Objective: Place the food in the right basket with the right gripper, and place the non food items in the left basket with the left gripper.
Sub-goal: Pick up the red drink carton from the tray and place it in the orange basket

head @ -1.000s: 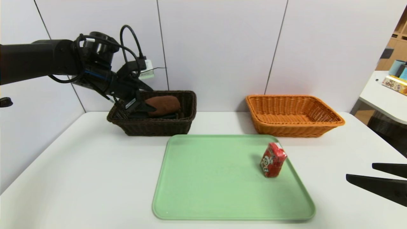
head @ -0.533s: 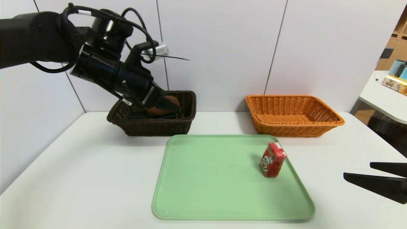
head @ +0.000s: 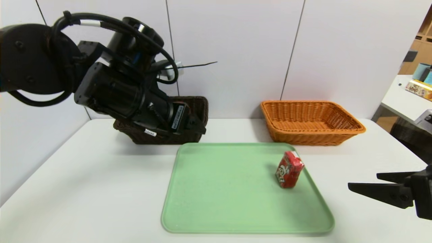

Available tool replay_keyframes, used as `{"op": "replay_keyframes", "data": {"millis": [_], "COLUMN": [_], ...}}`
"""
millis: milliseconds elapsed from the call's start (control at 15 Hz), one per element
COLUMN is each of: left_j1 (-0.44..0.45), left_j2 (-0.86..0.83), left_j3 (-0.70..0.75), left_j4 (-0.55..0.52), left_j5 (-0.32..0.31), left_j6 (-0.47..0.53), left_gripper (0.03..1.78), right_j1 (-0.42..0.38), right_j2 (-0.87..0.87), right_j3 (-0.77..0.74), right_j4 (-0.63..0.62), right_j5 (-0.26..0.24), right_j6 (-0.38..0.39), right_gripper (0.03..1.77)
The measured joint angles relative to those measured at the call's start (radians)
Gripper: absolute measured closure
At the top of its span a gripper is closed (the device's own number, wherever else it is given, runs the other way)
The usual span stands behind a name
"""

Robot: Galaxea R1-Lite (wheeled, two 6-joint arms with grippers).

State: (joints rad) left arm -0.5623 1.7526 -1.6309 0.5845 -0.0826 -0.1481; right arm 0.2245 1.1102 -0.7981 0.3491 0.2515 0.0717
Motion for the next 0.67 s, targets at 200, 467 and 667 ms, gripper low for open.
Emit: {"op": "replay_keyframes", "data": {"millis": [200,467,667], "left_j1": [-0.044,-0.071,-0.089], "left_j2": [-0.053,-0.129,-0.156], "left_j3": [0.171,0.306,0.342], "left_j4": [-0.110,-0.156,-0.158], "left_j5": [0.079,0.099,0.117], "left_j6": [-0.039,-0.041,-0.040], "left_gripper": [0.15,0.14,0.13], "right_j1": [0.032,0.069,0.085], "right_j2": [0.039,0.092,0.172], "right_j3": [-0.013,-0.111,-0.248], "right_j4": [0.017,0.108,0.192], "right_j5": [0.000,0.000,-0.008], "right_j6": [-0.001,0.000,0.003], "right_gripper": [0.10,0.10,0.10]}}
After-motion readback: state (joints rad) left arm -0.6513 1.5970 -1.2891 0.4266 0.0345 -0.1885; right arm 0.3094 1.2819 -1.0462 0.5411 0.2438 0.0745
